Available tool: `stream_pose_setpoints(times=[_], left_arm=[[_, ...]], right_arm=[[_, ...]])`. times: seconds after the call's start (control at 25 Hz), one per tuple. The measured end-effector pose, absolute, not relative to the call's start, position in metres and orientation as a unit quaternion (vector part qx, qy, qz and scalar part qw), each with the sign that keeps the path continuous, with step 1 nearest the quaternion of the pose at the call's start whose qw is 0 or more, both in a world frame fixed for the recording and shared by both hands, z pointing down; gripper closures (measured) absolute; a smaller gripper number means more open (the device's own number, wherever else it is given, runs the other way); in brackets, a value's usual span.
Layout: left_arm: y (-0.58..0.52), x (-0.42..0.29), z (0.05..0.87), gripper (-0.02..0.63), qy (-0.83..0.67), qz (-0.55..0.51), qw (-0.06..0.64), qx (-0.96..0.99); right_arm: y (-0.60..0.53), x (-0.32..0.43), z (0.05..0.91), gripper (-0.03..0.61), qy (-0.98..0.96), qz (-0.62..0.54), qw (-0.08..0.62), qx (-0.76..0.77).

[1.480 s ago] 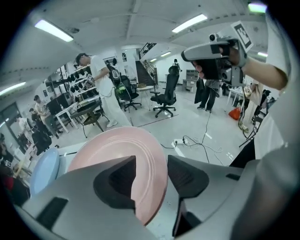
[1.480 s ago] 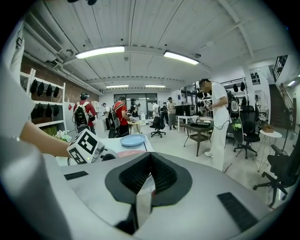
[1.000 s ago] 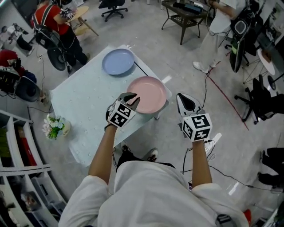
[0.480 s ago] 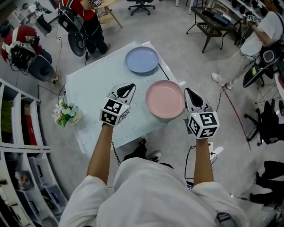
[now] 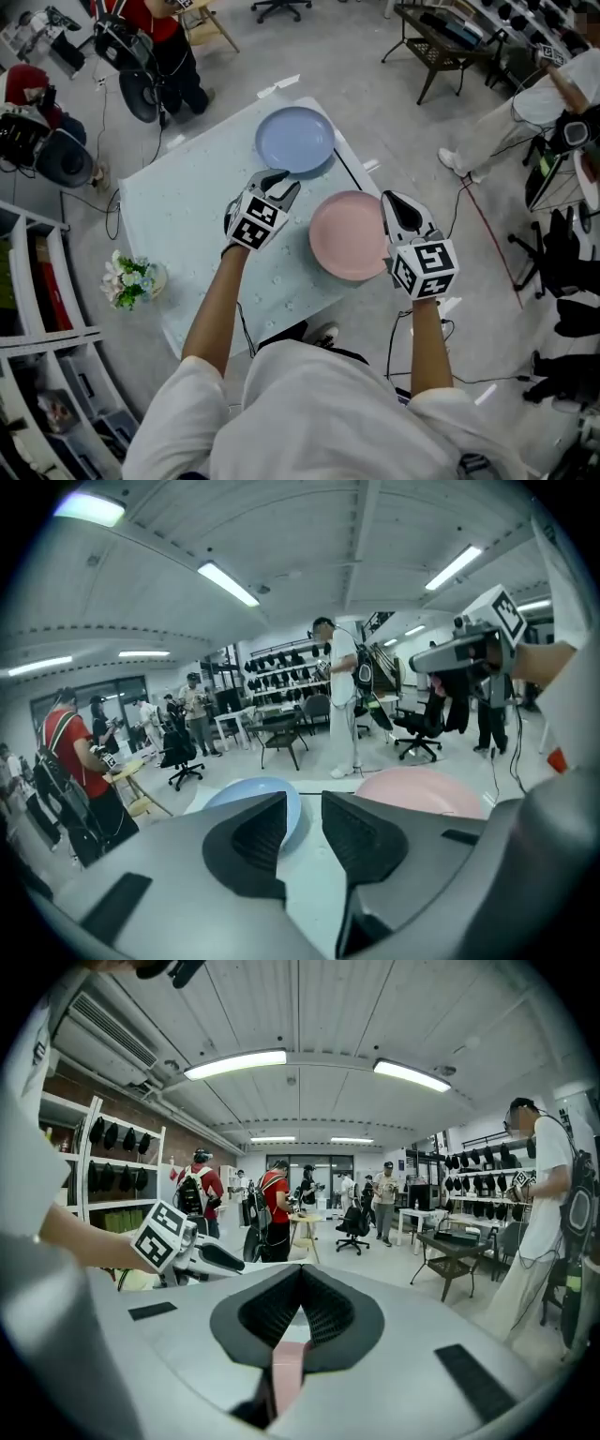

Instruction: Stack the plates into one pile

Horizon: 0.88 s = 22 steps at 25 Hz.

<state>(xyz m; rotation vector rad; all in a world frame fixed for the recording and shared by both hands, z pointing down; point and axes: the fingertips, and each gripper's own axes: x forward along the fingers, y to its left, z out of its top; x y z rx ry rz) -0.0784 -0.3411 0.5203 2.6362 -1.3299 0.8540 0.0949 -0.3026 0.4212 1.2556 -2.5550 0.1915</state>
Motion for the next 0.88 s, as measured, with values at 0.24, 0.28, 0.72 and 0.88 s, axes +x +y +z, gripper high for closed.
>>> stream_pose_setpoints(times=[0.24, 0.28, 0.72, 0.88], left_arm=[[-0.400, -0.074, 0.594, 0.472, -0.371, 0.339, 0.059, 0.862], [-0.408, -0.074, 0.606, 0.472, -0.367, 0.349, 0.061, 0.860], [-0.448, -0.059, 0.703, 0.430, -0.277, 0.498, -0.049, 0.820], [-0.454, -0.059, 0.699, 0.519, -0.264, 0.503, -0.063, 0.821]], right_arm=[[-0.337, 0.085, 0.450, 0.566, -0.869, 0.090, 0.178, 0.453], [-0.340, 0.084, 0.456, 0.566, -0.867, 0.093, 0.183, 0.455], [-0.339, 0.091, 0.495, 0.565, -0.845, 0.117, 0.241, 0.463], [-0.333, 0.093, 0.502, 0.565, -0.841, 0.126, 0.246, 0.466]])
